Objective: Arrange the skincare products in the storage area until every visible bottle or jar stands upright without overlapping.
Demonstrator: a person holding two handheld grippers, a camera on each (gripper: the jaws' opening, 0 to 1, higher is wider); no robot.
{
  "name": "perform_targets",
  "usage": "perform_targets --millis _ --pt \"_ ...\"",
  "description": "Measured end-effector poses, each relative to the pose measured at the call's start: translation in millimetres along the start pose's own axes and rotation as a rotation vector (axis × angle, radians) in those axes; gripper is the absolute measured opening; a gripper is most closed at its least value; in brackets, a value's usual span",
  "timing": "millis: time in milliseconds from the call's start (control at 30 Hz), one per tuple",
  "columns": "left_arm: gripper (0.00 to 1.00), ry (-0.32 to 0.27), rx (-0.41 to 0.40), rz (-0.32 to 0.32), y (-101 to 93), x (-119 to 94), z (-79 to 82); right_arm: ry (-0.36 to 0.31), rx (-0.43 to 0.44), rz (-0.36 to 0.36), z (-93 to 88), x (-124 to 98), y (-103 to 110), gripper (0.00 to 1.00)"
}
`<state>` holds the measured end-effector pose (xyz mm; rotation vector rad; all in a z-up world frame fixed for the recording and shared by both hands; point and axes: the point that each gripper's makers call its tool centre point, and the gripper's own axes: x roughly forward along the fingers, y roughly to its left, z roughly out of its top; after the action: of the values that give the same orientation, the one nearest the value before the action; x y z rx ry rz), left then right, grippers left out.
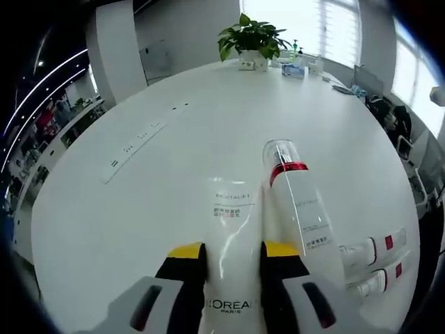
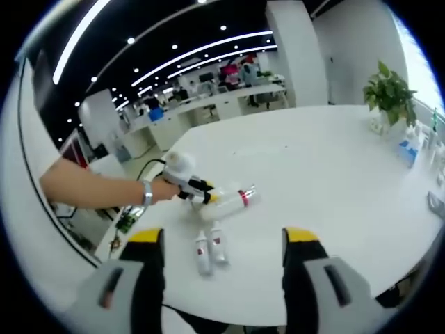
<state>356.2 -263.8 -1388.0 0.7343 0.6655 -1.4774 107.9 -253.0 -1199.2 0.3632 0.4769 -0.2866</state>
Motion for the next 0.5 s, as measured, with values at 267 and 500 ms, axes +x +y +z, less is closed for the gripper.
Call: perform_targets --millis 267,500 --pt "0.28 -0.13 -0.148 0.038 8.9 -30 21.5 -0.022 -0.021 0.032 5.9 1 4 0.66" --pt "0.28 -0.252 -0.209 0.041 6.4 -72 38.9 -0.026 -0.009 0.106 8.4 18 23 0.65"
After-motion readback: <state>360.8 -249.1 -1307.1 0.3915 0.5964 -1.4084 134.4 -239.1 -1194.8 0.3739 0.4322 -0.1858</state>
